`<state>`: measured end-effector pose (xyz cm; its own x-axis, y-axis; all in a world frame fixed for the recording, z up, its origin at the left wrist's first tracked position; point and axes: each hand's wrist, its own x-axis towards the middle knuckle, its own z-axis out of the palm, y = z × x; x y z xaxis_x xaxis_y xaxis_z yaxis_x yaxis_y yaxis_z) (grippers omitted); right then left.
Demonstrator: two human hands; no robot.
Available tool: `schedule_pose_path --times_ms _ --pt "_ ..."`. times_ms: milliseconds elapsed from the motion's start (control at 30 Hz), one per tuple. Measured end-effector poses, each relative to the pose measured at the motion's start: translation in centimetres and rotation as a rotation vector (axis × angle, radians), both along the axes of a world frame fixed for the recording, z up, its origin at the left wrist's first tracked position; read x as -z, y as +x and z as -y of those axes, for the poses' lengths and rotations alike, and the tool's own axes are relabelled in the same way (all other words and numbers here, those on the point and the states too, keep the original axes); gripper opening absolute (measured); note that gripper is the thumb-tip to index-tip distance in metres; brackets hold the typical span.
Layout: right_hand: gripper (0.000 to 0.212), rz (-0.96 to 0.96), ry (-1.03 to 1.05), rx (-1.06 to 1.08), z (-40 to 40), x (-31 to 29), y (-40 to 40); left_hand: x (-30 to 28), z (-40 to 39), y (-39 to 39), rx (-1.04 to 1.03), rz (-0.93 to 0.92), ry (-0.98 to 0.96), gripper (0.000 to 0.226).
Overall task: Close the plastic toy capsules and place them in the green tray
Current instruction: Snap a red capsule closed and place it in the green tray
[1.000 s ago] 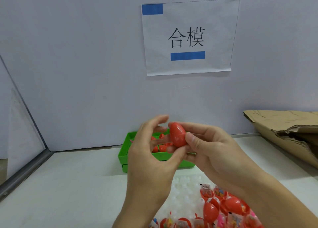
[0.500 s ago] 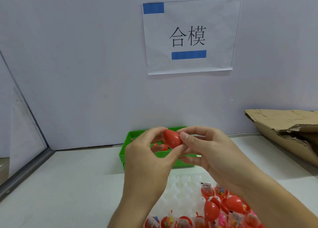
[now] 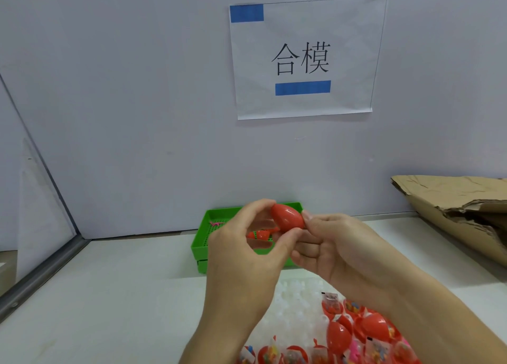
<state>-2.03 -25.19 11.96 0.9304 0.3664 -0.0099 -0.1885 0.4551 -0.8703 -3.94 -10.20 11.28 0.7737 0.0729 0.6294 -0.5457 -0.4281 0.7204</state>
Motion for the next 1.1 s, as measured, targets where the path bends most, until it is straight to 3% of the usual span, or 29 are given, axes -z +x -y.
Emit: schedule_pose_path --times_ms 100,200,333,500,600,733,867,1000,1100 --pt "0.040 -0.008 0.039 -0.040 0.0 0.1 0.1 0.2 -0.1 0.0 0.011 -0.006 -0.004 0.032" --pt "0.030 0.111 0.007 0.040 -0.1 0.2 0.2 0.1 -0.3 0.1 0.082 -0.026 -0.030 0.031" --pt "0.022 0.437 -0.411 0.366 -0.1 0.2 -0.1 -0.2 -0.2 0.2 0.256 -0.163 -0.331 0.028" --pt "0.035 0.546 -0.542 0.396 0.0 -0.3 -0.3 -0.3 -0.8 0.6 0.307 -0.192 -0.461 0.029" --pt "0.027 0.561 -0.678 0.431 0.3 0.0 -0.1 -0.3 -0.9 0.6 0.239 -0.114 -0.346 0.025" --pt "0.018 0.421 -0.391 0.231 0.5 0.3 0.2 -0.3 -0.4 0.2 0.143 0.049 -0.150 0.023" --pt "0.046 0.419 -0.327 0.185 0.4 0.5 0.5 -0.4 -0.4 0.0 0.073 0.194 0.051 0.024" --pt "0.035 0.500 -0.447 0.092 0.3 0.6 0.3 -0.4 -0.5 0.0 0.019 0.263 0.189 0.021" --pt "0.037 0.457 -0.364 0.093 0.2 0.8 0.4 -0.5 -0.4 -0.1 0.001 0.270 0.262 0.027"
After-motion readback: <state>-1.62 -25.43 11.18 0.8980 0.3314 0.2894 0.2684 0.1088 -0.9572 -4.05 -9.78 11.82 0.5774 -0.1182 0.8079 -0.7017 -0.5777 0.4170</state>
